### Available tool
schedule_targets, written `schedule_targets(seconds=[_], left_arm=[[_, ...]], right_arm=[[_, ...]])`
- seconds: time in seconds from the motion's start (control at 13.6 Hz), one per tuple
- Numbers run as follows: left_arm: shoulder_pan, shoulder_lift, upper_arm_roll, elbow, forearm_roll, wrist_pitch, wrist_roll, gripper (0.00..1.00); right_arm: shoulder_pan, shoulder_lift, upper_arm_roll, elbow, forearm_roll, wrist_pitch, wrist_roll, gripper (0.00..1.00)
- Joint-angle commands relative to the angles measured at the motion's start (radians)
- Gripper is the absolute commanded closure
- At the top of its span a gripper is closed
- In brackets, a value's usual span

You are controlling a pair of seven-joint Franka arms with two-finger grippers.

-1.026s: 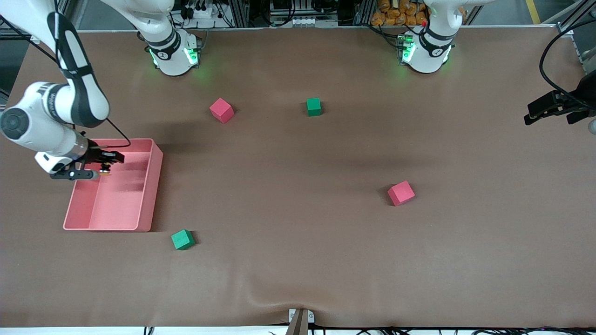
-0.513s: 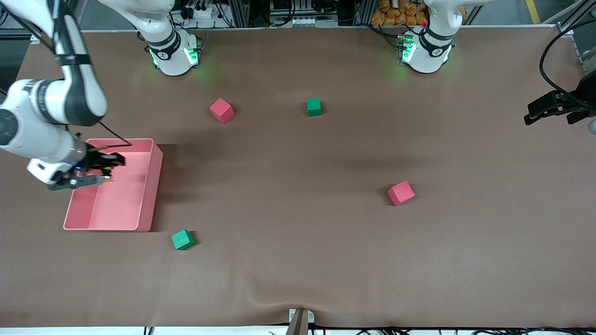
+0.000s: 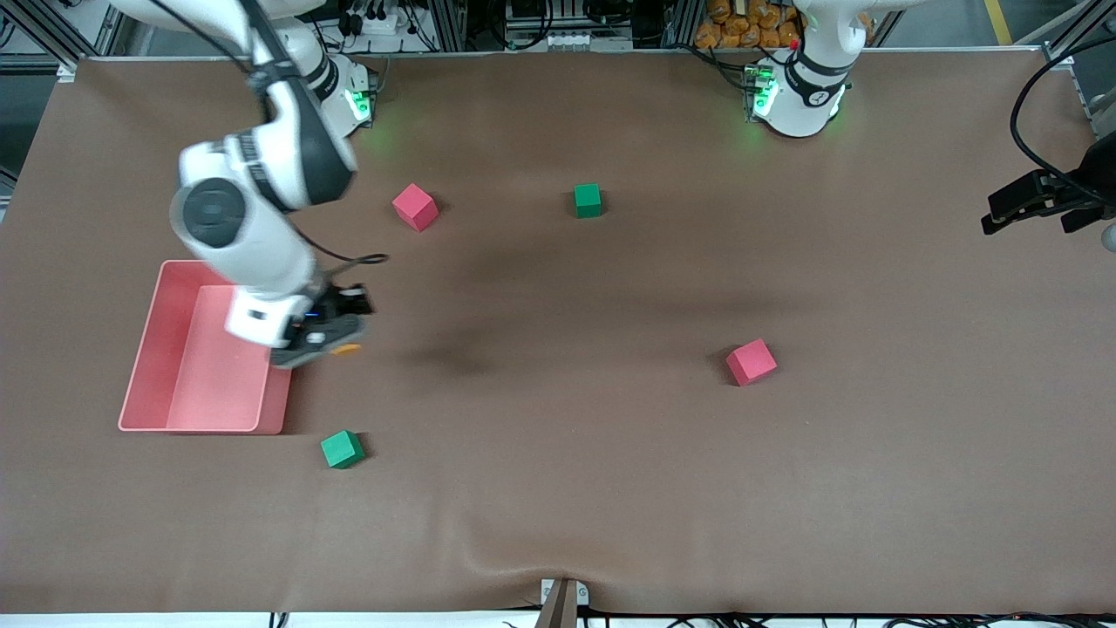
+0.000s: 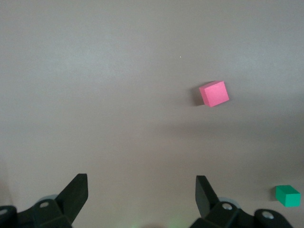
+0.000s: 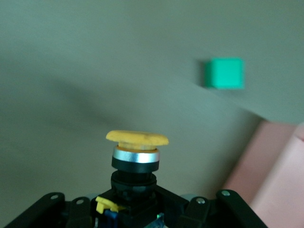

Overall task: Place and upright button with both arms
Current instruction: 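Lift the button out of the tray with the right gripper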

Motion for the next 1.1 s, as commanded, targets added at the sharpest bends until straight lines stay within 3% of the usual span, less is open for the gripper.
schedule_targets(seconds=[0.0,0.29,0.44,0.81,1.03], left_arm=[[0.014,-0.001,-0.004,0.011,-0.027,-0.011,0.022,0.00],[0.014,-0.003,-0.004,0.011,-0.027,-0.011,0.022,0.00],[0.014,-0.003,-0.004,0.011,-0.027,-0.011,0.022,0.00],[0.014,-0.001,-0.004,0.011,-0.027,-0.011,0.023,0.00],[0.014,-0.001,-0.004,0.009,-0.027,-0.011,0.023,0.00]], right_arm=[[0.123,0.193,-0.013,0.218,-0.043,-0.018,0.144,0.86],[0.300,0.406,-0.022,0.424,-0.048,-0.016,0.472,0.86],[0.351,0.498,-0.023,0.502,-0.090,-0.008,0.633,0.86],[0.462,0.613,-0.026,0.574,-0.115,0.151,0.891,0.85],[0.519,0.702,-0.059,0.653,-0.117,0.174,0.986,0.76]])
